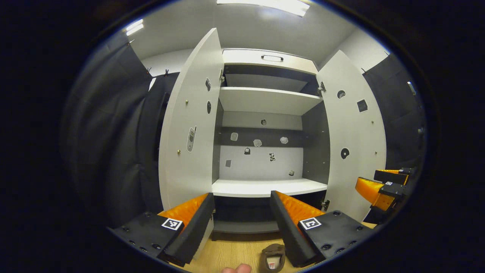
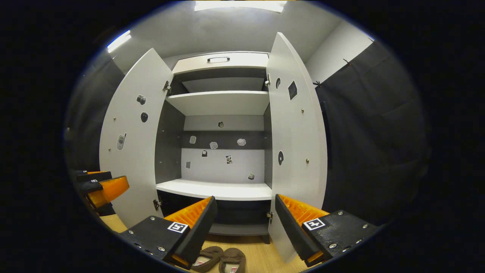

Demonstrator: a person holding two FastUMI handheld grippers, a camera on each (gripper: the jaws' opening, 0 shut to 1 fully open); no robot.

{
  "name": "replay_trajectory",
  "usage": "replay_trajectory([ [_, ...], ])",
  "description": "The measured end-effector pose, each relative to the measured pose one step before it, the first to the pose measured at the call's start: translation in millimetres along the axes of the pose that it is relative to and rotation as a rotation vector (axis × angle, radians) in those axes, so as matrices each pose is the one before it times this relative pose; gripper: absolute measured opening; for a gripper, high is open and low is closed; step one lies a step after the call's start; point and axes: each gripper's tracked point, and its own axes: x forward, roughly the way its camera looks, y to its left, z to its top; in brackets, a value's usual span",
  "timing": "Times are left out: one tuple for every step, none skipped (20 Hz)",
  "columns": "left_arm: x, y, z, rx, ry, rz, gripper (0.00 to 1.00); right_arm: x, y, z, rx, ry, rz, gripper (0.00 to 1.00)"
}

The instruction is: Grab one shoe with the right hand and put it into the shoe cabinet, grab the other shoe with the left hand and put it into the shoe cabinet; then close the right door with the right hand and the left door with the left hand.

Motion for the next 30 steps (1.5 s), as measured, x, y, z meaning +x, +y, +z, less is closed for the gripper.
replay_trajectory([
  [0.13, -0.18, 0.44, 0.00184, -0.00053, -0.00037, 0.96, 0.26, 0.08, -2.36, -0.00545, 0.00460, -0.00143, 0.94],
  [1.06, 0.18, 0.48, 0.00158, -0.00049, 0.00079, 0.96, -0.46, -0.17, -1.94, 0.00032, 0.00739, 0.00183, 0.94],
  [-0.41, 1.22, 0.71, -0.00063, -0.00322, 0.00150, 0.96, 0.44, 1.15, -0.79, 0.00797, 0.00823, 0.00228, 0.95],
  [-0.39, -0.55, 0.06, -0.00073, -0.00096, -0.00051, 0.96, -0.20, 1.32, 0.97, 0.00993, -0.00113, 0.00320, 0.95],
  [-0.23, -0.46, 0.49, 0.00156, 0.00015, -0.00076, 0.96, -0.17, 0.19, 2.58, 0.00499, -0.00605, -0.00009, 0.95],
  [-0.45, 0.61, 0.85, 0.00264, -0.00144, 0.00182, 0.96, 0.24, -0.36, 1.63, -0.00149, -0.00429, -0.00005, 0.94],
  [0.42, 0.76, 0.19, 0.00123, -0.00082, 0.00090, 0.96, 0.19, 0.30, 0.54, -0.00368, -0.00216, -0.00004, 0.94],
  [0.31, 0.01, -0.19, -0.00071, -0.00030, 0.00083, 0.96, -0.39, -0.18, 0.43, -0.00214, -0.00030, 0.00150, 0.94],
  [-0.12, 0.03, -0.73, -0.00151, 0.00101, -0.00038, 0.96, 0.00, 0.61, 0.20, 0.00200, 0.00004, 0.00198, 0.95],
  [0.14, 0.57, 0.77, -0.00011, 0.00036, 0.00151, 0.96, -0.08, -0.10, 0.69, 0.00280, -0.00091, 0.00080, 0.95],
  [-0.70, 0.59, 0.77, 0.00108, -0.00097, 0.00097, 0.96, 0.82, -0.21, 0.30, 0.00117, 0.00080, -0.00045, 0.95],
  [0.14, -0.26, 0.23, 0.00051, -0.00124, 0.00054, 0.96, -0.35, 0.24, -0.78, -0.00003, 0.00152, 0.00006, 0.95],
  [0.39, 0.27, -0.01, -0.00008, -0.00043, 0.00109, 0.96, -0.02, 0.08, 0.25, 0.00023, -0.00074, 0.00053, 0.95],
  [0.27, 0.45, 0.16, -0.00084, -0.00063, -0.00002, 0.96, 0.34, -1.17, 1.51, 0.00071, -0.00096, -0.00045, 0.95],
  [-0.20, -0.22, 0.47, 0.00003, 0.00084, -0.00021, 0.96, -0.22, -0.09, 1.23, 0.00177, -0.00133, -0.00014, 0.95],
  [-0.35, -0.42, 0.22, 0.00059, -0.00053, 0.00073, 0.96, -0.67, 0.86, 1.45, 0.00328, -0.00348, 0.00047, 0.94],
  [0.19, 0.08, 0.87, -0.00021, -0.00145, -0.00127, 0.96, 0.66, 0.63, 3.54, 0.00265, -0.00725, 0.00143, 0.94],
  [-0.79, -0.69, -0.08, 0.00002, -0.00064, -0.00030, 0.96, 0.51, -0.08, 3.52, 0.00143, -0.00983, -0.00012, 0.94],
  [0.35, 0.13, 0.63, -0.00007, -0.00074, -0.00031, 0.96, 1.31, -0.52, 3.24, -0.00029, -0.01068, -0.00020, 0.94],
  [-0.57, -0.24, -0.04, 0.00016, -0.00076, 0.00026, 0.96, 2.37, 0.24, 2.23, -0.00064, -0.00863, -0.00088, 0.94],
  [-0.76, 0.00, 0.68, -0.00141, -0.00227, 0.00089, 0.96, 2.06, 1.06, 1.07, -0.00164, -0.00365, 0.00159, 0.94],
  [-0.40, 0.37, 0.70, -0.00105, -0.00159, 0.00017, 0.96, 2.55, 0.48, 1.71, -0.00459, -0.00454, 0.00133, 0.94],
  [-0.86, 0.29, -0.40, 0.00018, 0.00050, 0.00263, 0.96, 3.24, -1.39, 0.58, -0.01023, -0.00811, -0.00500, 0.94],
  [0.18, 0.65, -0.29, 0.00069, 0.00155, 0.00262, 0.99, 3.36, -1.90, -0.11, -0.01587, -0.01114, -0.00503, 0.94],
  [-0.64, 0.70, -0.67, -0.00059, 0.00170, 0.00252, 0.99, 3.80, -1.22, -3.45, -0.01819, -0.00307, -0.00123, 0.94],
  [-1.25, 1.23, 0.89, -0.00165, -0.00048, 0.00251, 0.96, 2.93, -0.69, -7.93, -0.01544, 0.00542, 0.00088, 0.94],
  [0.08, 1.35, 0.99, -0.00145, -0.00157, 0.00402, 0.96, 3.72, -0.36, -11.57, -0.00929, 0.01461, 0.00386, 0.94],
  [-0.49, 1.28, -1.14, -0.00037, -0.00040, 0.00447, 0.96, 4.11, 0.92, -14.32, 0.00531, 0.02294, 0.01099, 0.94],
  [-0.72, 1.51, 0.47, 0.00101, -0.00013, 0.00416, 0.96, 4.63, 1.93, -18.21, 0.02035, 0.02753, 0.00982, 0.95],
  [-1.03, 0.69, 0.00, 0.00198, -0.00081, 0.00375, 0.96, 4.44, 0.94, -21.72, 0.02228, 0.03909, 0.00333, 0.95],
])
